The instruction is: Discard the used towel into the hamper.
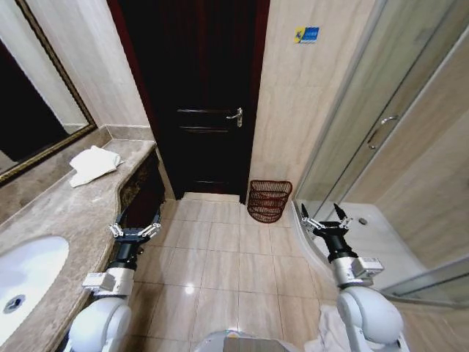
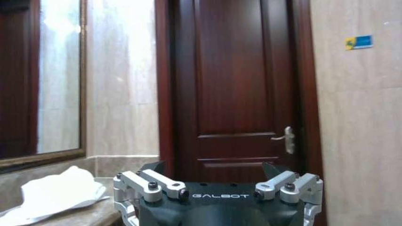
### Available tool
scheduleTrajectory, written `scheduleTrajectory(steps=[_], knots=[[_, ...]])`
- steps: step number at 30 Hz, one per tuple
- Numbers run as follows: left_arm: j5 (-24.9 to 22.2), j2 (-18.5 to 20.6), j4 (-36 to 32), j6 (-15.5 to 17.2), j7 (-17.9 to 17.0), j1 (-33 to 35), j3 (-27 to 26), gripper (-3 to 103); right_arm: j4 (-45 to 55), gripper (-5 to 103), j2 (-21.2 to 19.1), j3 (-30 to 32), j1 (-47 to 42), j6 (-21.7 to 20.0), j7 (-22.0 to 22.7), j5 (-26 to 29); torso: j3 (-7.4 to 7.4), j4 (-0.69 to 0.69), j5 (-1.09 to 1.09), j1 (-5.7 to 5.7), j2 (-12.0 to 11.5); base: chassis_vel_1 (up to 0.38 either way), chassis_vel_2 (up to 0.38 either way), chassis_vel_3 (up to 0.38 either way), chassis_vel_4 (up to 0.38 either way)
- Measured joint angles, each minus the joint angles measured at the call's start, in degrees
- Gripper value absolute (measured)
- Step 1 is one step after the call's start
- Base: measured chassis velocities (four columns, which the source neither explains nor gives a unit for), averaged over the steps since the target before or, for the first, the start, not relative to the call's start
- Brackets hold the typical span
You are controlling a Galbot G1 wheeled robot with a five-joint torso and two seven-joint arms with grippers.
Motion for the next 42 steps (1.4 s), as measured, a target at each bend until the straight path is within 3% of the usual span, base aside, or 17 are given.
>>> scheduleTrajectory(steps=[42], knots=[[0.30,-1.32,1.08,-3.43,-0.07,0.66,-0.29,100,0.02,100,0.23,0.00,-0.43,1.10,-0.25,-0.32,-0.01,-0.01,0.02,-0.01,0.00,-0.101,0.261,0.259,-0.107]])
